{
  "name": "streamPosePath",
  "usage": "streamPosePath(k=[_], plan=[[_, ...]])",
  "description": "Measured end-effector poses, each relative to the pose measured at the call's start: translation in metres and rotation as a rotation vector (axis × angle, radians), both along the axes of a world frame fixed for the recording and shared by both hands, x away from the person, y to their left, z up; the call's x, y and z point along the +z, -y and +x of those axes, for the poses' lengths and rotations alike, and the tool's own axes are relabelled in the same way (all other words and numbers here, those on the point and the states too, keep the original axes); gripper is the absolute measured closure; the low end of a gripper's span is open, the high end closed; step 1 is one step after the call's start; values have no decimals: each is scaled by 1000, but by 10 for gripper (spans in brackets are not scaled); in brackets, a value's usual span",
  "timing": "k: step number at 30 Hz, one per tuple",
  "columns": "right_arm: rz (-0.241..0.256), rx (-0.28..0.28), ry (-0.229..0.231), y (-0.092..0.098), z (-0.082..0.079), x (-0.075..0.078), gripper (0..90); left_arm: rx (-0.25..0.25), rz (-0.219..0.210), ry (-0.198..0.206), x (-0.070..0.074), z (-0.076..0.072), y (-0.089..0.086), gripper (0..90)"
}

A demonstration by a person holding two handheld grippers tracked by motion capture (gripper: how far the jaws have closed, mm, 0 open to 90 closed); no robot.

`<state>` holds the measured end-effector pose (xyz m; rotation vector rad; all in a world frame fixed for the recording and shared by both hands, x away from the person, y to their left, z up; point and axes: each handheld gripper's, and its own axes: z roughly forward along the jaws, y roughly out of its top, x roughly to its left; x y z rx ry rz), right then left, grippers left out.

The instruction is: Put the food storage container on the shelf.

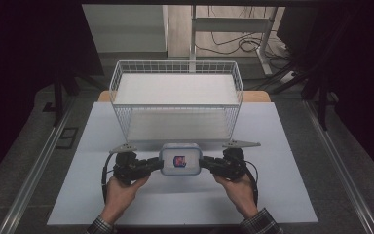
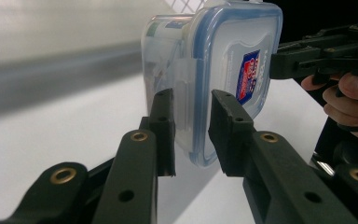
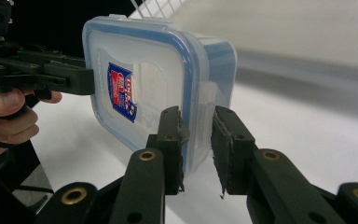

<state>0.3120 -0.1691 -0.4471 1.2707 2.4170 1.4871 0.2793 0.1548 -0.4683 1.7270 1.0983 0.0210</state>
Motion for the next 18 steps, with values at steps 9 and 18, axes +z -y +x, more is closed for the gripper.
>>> streamPosePath(k=[9,18], plan=[[16,-5,31,-3,18,30,728,7,19,45,40,23,-3,713],[38,-16,67,-9,39,67,728,24,19,88,78,43,-8,711]])
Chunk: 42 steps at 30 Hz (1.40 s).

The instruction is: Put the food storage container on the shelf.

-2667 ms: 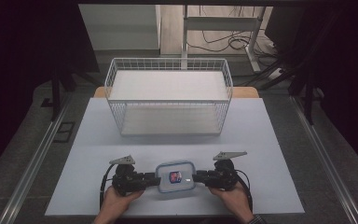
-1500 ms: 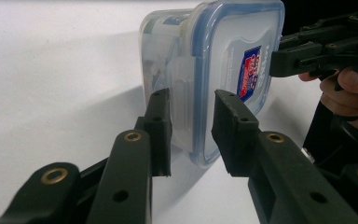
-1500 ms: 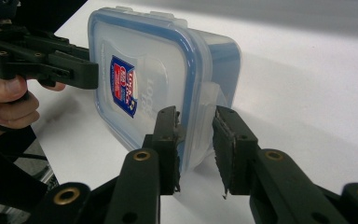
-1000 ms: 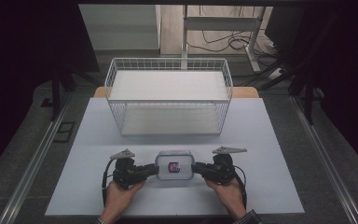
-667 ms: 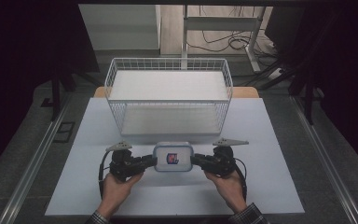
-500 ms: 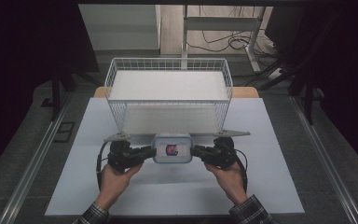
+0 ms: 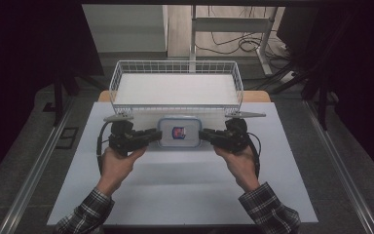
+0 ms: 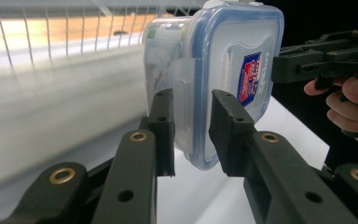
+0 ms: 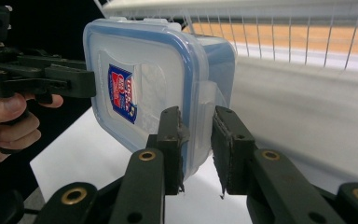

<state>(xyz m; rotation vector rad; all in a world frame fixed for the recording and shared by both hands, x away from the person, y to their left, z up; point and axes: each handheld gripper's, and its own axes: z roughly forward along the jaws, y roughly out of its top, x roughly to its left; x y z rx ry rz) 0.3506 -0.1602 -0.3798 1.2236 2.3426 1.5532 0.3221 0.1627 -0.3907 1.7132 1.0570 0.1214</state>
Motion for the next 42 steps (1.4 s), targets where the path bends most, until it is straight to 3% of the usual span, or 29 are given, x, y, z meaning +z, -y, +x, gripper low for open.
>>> streamPosePath(k=[12,17,21,27,35,42], plan=[[6,-25,53,-14,30,54,725,17,-31,26,46,32,-11,708],[5,-37,65,-19,45,67,724,23,-35,26,56,47,-14,704],[1,-57,67,-23,60,71,723,36,-31,15,60,68,-14,702],[4,-77,53,-24,80,70,715,47,-30,0,59,86,-13,701],[13,-88,37,-25,94,65,707,61,-30,-11,56,96,-11,696],[22,-88,21,-27,104,64,679,49,-33,-4,54,102,-9,629]])
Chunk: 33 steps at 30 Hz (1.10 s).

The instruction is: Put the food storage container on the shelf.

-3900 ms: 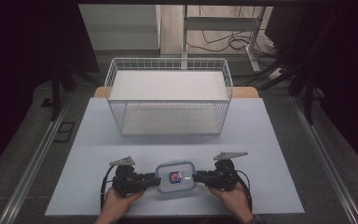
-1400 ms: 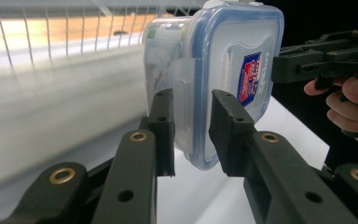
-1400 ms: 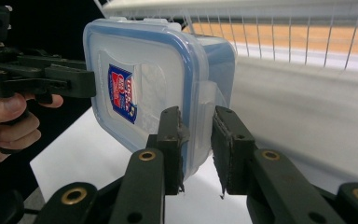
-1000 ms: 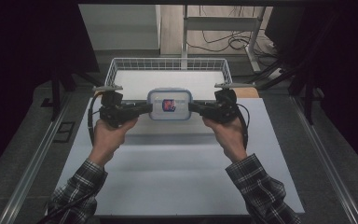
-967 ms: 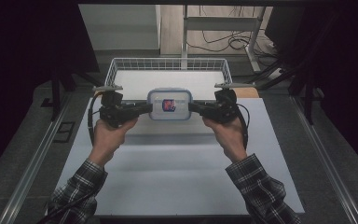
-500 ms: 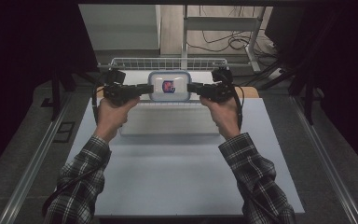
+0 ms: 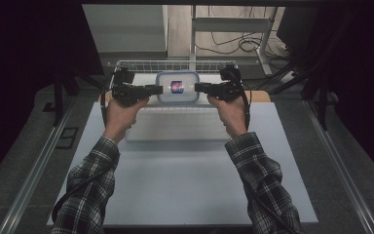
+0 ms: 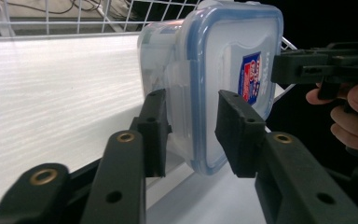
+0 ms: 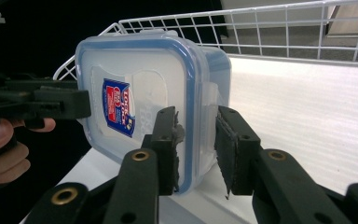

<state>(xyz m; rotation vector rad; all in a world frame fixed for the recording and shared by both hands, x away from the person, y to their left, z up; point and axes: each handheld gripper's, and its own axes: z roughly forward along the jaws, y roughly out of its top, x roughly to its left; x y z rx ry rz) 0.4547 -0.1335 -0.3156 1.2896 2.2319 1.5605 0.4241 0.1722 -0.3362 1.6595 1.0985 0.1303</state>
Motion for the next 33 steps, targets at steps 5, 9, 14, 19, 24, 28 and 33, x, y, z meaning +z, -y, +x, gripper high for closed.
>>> streamPosePath(k=[5,9,14,19,24,28,33], plan=[[-11,-1,3,-3,4,-1,640,10,7,15,-2,2,2,590],[-14,2,5,-4,6,-2,626,9,5,17,-4,6,2,577],[-25,0,10,-5,8,-2,599,13,7,-2,-7,9,3,568],[-56,-9,15,-6,11,-3,563,6,10,-3,-9,12,5,550],[-73,-16,20,-11,12,-4,518,27,47,10,-5,14,7,514],[-94,-33,37,-13,13,-4,502,54,63,14,-2,18,6,477],[-93,-45,44,-16,15,-3,498,89,98,23,2,23,7,444]])
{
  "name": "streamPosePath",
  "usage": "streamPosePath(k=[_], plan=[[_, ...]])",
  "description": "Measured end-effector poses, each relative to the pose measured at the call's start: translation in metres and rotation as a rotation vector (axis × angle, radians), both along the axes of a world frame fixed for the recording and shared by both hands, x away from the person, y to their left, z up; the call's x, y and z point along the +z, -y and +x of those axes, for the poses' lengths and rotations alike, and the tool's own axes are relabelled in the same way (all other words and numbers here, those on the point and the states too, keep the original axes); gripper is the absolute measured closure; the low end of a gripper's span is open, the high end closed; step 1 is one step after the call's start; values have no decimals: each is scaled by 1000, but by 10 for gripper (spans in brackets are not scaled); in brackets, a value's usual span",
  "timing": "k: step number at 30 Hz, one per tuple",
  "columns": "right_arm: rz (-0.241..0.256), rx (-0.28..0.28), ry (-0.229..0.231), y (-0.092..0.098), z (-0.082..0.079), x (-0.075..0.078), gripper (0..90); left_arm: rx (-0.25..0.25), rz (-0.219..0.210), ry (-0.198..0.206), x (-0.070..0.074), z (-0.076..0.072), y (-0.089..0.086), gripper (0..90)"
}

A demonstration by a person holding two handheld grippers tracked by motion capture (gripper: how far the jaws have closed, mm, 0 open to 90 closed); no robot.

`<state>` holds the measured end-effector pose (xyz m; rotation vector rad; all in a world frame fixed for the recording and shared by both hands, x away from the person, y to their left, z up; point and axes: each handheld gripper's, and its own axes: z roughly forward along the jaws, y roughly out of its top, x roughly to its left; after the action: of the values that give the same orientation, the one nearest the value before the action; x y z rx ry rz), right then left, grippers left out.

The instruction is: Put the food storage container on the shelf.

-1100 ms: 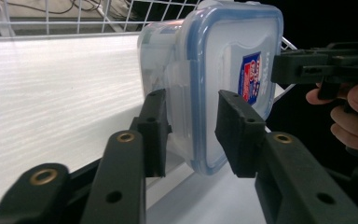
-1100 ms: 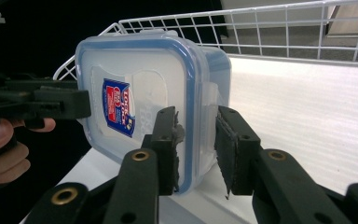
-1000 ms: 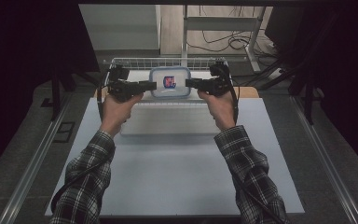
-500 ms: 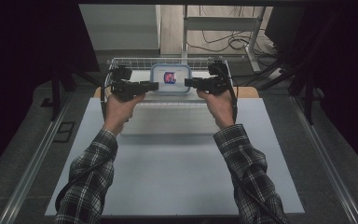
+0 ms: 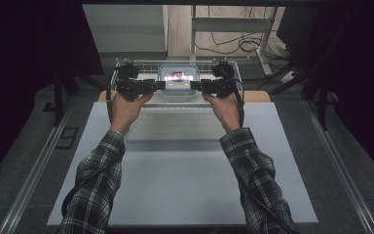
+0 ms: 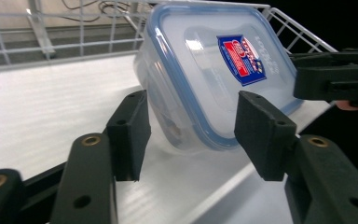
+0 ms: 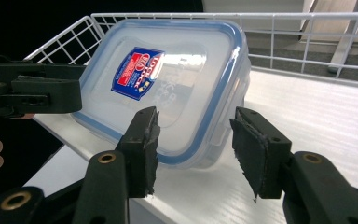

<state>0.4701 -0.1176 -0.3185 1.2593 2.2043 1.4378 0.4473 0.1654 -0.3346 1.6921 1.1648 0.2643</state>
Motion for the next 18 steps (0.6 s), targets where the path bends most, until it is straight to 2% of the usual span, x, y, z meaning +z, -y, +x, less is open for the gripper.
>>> streamPosePath(k=[6,9,14,15,18], plan=[[13,-23,9,-1,5,0,477,34,-12,7,1,5,1,435],[6,-43,26,-2,8,1,463,49,-14,19,2,6,2,397],[0,-33,42,-2,7,2,378,22,-13,53,3,0,4,352],[9,-25,49,-1,6,2,332,8,-11,67,4,-3,4,310],[14,-9,51,-1,4,2,292,-7,-7,80,4,-6,5,272]])
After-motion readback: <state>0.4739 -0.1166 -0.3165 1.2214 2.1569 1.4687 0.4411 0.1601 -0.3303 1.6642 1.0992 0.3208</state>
